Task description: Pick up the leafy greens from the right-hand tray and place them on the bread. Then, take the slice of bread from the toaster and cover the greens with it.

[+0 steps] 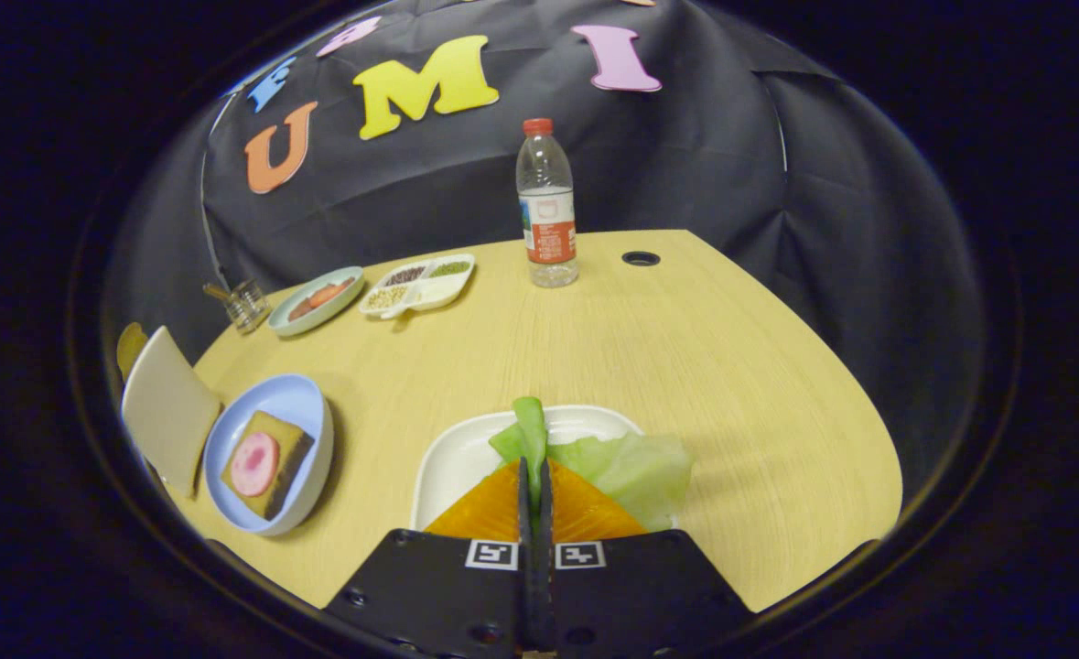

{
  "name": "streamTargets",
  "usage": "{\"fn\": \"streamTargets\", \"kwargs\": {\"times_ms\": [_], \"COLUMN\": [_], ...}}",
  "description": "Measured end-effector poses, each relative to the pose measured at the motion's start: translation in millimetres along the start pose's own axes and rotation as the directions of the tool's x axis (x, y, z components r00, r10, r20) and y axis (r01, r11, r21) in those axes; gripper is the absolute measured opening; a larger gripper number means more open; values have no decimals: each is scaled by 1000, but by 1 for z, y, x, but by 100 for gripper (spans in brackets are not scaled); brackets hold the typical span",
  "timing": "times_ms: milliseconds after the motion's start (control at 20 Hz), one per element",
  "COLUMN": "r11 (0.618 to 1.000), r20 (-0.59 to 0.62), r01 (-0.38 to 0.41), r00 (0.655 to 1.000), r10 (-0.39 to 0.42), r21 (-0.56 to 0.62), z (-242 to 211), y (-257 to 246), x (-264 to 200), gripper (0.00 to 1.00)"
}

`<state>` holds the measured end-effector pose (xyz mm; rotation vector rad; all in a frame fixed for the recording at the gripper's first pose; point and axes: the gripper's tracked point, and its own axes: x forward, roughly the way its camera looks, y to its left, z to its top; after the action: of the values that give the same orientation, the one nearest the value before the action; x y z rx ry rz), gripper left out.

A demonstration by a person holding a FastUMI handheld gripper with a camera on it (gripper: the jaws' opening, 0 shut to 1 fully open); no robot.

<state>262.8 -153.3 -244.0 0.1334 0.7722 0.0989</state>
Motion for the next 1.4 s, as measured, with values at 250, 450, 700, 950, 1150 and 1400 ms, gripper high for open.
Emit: {"fn": "streamTargets", "kwargs": {"times_ms": [250,450,700,950,1150,1400], "r11": [999,995,981,982,992,999], "r20": [91,147,197,229,231,250], "r01": [-19,-85,-182,-185,-123,-21], "r00": [996,986,966,958,966,968], "r10": [16,76,166,171,119,31], "r21": [26,61,64,42,4,-41], "z": [29,48,61,61,52,36], "y": [11,36,98,158,187,208], "x": [-33,-63,-92,-83,-60,-39], "gripper": [0,0,0,0,0,0]}}
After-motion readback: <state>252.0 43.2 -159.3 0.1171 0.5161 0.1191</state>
